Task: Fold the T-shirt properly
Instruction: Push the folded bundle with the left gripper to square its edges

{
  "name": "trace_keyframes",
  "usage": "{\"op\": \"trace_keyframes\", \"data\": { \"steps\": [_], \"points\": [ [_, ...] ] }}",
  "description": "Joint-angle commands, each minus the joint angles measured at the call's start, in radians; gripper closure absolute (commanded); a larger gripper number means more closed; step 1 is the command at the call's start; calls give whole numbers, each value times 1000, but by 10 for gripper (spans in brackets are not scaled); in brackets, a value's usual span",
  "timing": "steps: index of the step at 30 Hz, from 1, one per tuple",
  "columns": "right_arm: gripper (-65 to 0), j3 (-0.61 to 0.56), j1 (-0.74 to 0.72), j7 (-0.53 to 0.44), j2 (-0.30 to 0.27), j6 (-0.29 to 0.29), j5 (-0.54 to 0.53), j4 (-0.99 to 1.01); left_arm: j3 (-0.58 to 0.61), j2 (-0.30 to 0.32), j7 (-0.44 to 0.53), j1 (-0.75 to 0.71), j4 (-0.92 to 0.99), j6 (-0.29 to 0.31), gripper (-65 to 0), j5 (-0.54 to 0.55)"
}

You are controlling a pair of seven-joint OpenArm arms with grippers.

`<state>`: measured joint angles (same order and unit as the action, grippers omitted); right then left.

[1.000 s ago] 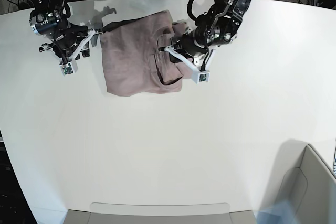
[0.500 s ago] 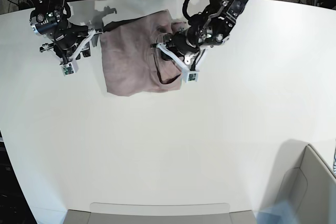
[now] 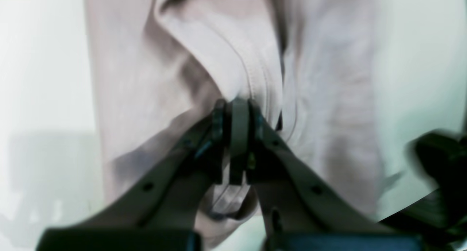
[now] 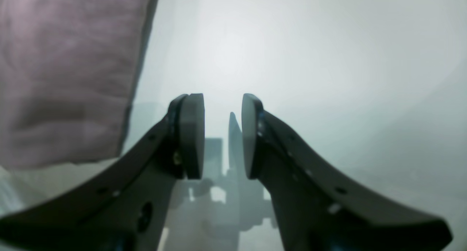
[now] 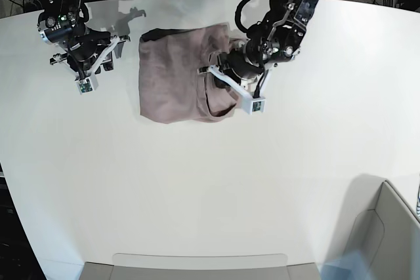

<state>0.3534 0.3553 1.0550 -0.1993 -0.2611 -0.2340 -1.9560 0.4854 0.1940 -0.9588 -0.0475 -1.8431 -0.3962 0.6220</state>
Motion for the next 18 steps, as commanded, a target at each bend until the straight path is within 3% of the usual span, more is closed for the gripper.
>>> {"op": "trace_keyframes", "data": {
  "steps": [1,12,18],
  "points": [
    [-165,3,-3,-12,-10,0,-8,-16,-14,-4,10,2,-16,1,0,2],
    [-165,3,-6,-14,-10,0,-8,-16,-26,23,5,8,-11,0,0,-3],
    [-165,3,-5,-14,-10,0,-8,-16,-93,46,4,8,20,0,0,-3]
  ]
}}
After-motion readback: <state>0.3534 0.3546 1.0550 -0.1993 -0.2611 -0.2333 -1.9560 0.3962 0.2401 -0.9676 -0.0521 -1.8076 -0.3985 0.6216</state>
